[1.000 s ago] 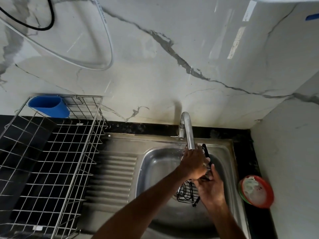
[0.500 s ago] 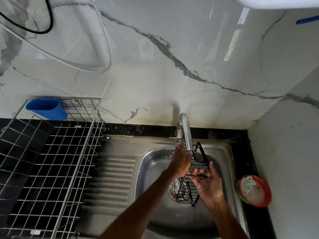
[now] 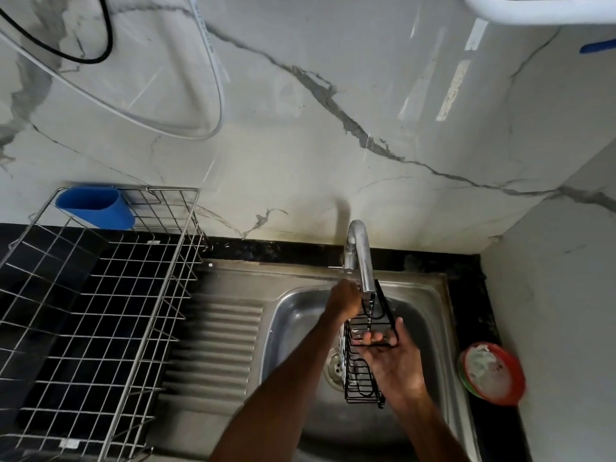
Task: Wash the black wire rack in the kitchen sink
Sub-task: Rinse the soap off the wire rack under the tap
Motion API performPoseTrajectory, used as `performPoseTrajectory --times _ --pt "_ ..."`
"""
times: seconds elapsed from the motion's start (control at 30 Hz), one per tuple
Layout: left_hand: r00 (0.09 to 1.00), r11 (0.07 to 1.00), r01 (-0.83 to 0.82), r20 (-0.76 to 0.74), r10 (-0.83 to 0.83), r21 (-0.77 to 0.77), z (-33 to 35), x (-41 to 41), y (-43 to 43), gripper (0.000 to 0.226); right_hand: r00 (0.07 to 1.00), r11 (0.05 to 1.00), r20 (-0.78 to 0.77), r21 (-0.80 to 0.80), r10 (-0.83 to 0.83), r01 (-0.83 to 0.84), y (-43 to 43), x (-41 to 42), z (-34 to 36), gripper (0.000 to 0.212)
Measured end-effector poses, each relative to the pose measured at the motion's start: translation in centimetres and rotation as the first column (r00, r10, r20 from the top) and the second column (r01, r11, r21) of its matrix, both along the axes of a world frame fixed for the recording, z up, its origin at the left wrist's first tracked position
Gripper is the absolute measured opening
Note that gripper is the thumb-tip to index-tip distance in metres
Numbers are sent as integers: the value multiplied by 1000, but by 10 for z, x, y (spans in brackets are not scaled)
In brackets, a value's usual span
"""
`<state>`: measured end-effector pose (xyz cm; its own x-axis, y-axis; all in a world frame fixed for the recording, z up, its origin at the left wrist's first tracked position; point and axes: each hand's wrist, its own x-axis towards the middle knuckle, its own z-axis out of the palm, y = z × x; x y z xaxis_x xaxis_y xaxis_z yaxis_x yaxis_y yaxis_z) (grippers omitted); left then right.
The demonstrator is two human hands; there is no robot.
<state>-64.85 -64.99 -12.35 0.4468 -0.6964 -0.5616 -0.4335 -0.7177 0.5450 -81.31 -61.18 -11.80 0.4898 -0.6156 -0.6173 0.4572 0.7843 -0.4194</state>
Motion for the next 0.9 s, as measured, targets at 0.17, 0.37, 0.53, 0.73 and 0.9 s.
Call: performPoseTrajectory --times 0.17,0.37,0.53,0.73,0.9 --pt "985 985 167 41 -166 -36 -5 -9 11 37 1000 1000 25 -4 -7 7 -8 1 2 45" --pt "824 849 515 338 -454 -114 -9 -56 41 82 993 989 17 -96 115 -113 -23 -3 -17 40" --pt "860 880 453 328 -390 -144 -8 -72 46 105 989 978 -21 -146 147 -148 -28 -9 -27 57" --pt "818 835 532 338 -465 -142 -1 -31 20 55 994 994 14 -11 107 -106 -24 -14 -22 34" --pt "915 886 404 127 -384 -229 16 -2 12 60 988 990 66 29 139 -141 -28 -24 -15 46"
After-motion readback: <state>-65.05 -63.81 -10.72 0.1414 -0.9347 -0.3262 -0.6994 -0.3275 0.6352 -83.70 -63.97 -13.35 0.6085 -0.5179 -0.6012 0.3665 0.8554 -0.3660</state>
